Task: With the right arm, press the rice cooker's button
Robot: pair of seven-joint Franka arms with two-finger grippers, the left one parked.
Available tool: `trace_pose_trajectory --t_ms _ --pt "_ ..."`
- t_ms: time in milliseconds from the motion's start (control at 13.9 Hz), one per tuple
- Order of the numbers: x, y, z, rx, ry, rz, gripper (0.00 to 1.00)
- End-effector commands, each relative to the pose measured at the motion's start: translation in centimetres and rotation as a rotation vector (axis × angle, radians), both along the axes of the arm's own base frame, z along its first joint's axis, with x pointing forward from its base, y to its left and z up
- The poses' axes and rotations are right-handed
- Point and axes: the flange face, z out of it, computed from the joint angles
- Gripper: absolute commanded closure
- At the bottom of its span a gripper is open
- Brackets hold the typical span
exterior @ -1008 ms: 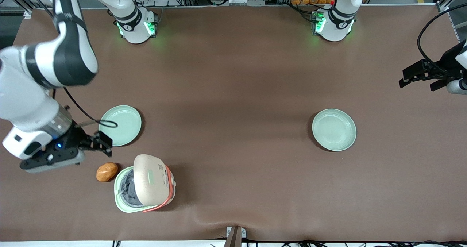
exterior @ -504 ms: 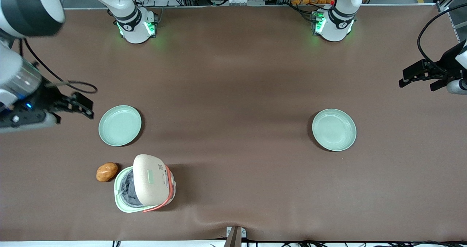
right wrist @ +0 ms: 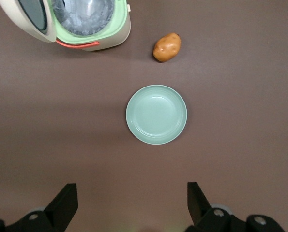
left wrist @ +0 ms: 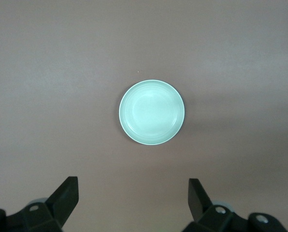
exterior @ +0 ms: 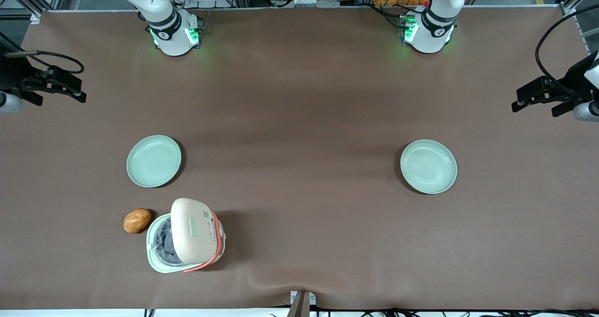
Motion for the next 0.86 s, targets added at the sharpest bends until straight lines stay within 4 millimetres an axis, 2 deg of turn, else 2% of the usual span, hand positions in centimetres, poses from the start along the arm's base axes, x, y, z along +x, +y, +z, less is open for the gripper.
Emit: trace_pose_trajectory --t_ms 0,216,504,792 --pt "-0.5 -1.2 -0.2 0.008 0.004 -0.021 0.0" --pt "-1.3 -1.6 0.0 0.01 0.016 -0.028 0.0" --pt "-1.0 -4.1 -1.5 0.013 0.033 -0.037 0.0" --pt "-1.2 -4.2 -1.6 0.013 0.042 -0.036 0.0"
